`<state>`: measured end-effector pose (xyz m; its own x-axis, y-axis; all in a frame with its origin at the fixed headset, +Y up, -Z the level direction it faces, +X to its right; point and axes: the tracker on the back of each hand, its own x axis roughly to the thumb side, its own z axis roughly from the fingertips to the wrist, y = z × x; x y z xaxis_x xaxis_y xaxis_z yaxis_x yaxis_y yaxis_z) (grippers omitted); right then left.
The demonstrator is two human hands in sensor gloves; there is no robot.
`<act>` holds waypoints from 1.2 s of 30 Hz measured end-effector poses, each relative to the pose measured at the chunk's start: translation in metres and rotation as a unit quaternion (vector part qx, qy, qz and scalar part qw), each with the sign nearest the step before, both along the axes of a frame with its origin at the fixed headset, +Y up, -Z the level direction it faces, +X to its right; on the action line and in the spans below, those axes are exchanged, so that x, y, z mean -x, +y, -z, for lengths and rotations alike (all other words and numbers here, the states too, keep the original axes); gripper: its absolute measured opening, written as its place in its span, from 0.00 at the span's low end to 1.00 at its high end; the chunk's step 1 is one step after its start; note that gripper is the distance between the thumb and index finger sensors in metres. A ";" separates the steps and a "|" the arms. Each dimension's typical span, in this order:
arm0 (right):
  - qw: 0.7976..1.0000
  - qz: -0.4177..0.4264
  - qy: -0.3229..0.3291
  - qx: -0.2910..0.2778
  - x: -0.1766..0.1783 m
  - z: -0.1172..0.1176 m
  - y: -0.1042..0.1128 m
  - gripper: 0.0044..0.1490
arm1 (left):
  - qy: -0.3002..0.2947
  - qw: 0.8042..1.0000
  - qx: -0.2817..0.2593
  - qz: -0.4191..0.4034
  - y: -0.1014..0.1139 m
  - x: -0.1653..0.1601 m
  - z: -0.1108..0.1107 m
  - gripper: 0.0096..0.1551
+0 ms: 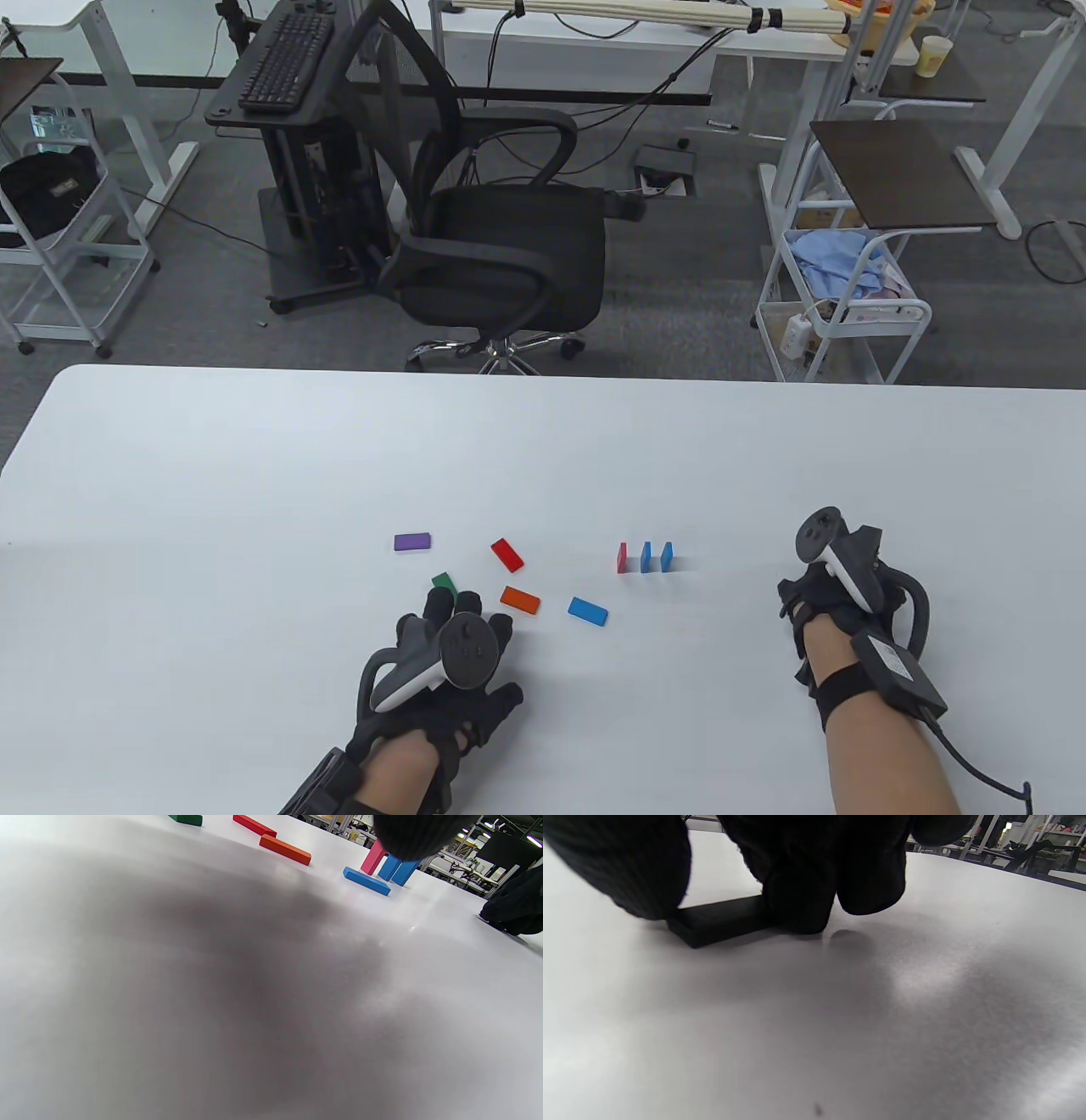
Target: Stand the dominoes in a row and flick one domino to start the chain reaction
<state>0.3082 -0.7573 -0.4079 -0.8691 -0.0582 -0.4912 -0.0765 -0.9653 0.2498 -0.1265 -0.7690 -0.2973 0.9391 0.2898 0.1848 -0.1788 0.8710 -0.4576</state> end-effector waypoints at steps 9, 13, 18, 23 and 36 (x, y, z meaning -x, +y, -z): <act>0.998 0.003 0.019 0.053 0.008 0.004 -0.001 0.40 | -0.002 1.000 0.004 0.000 0.000 0.000 0.000 0.47; 0.998 -0.008 0.030 0.049 0.010 0.004 -0.001 0.38 | -0.004 1.000 0.005 0.003 -0.001 -0.001 -0.001 0.47; 0.997 -0.027 0.067 0.034 0.016 0.004 -0.003 0.39 | -0.002 1.000 0.005 0.002 -0.001 0.000 -0.001 0.47; 0.997 0.000 0.072 0.010 0.014 -0.001 -0.004 0.41 | -0.003 1.000 0.003 0.001 -0.001 -0.001 0.000 0.47; 0.991 0.078 0.073 -0.075 0.003 -0.015 0.041 0.34 | -0.002 1.000 0.000 0.000 -0.001 0.000 0.000 0.47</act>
